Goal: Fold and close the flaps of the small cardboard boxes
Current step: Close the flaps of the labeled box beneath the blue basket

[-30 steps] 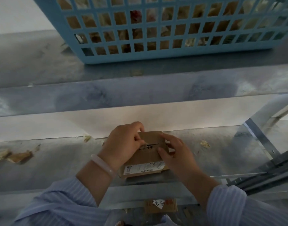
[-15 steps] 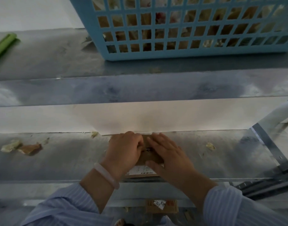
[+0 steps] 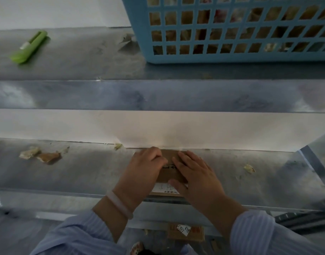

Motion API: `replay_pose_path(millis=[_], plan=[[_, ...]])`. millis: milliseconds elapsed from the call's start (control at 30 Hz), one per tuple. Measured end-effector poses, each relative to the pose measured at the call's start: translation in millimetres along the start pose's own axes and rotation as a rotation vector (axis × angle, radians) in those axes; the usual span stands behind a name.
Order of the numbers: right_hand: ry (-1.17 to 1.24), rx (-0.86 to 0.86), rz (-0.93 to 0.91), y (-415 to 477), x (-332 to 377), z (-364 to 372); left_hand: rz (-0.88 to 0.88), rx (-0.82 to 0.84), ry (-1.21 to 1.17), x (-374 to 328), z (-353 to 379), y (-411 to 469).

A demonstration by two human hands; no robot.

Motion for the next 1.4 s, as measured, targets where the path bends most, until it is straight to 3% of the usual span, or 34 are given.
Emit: replay_pose_path(millis=[100, 333, 533, 733, 967, 1167, 1233, 1400], plan=[[-0.022, -0.048, 0.009, -0.7, 1.6, -2.5, -0.025, 0.061, -0.111, -3.8, 13.7, 0.6], [-0.05, -0.035, 0.01, -2.9, 3.9, 0.1, -0.365, -0.014, -0.321, 28.0, 21.3, -6.1], [-0.025, -0.044, 0.01, -2.3, 2.3, 1.9, -0.226, 0.043, -0.065, 17.0, 20.7, -0.9], [0.009, -0.03, 0.007, -3.1, 0.4, 0.1, -0.427, -0.091, -0.313, 42.1, 3.0, -9.5], [-0.008, -0.036, 0.03, -0.4, 0.8, -4.2, -0.255, -0.079, 0.059, 46.6, -13.0, -17.0], [-0.019, -0.012, 0.035, 0.6, -0.1, 0.0, -0.067, -0.014, 0.088, 40.8, -7.3, -14.6], [-0.046, -0.024, 0.044, -0.3, 1.7, 0.7, -0.124, -0.001, -0.029, 40.9, -2.6, -16.0], [-0.063, -0.033, 0.037, 1.1, 1.4, 2.2, -0.519, -0.059, -0.295, 59.6, -1.4, -20.4]])
Point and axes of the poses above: each hand's wrist, its own y-axis towards the middle knuckle, its own z-axis out of the palm, x = y × z, the point moved 9 cm from there along y, towards the middle knuckle, and after that the axes turned 3 degrees about z, right-handed, at the moved point
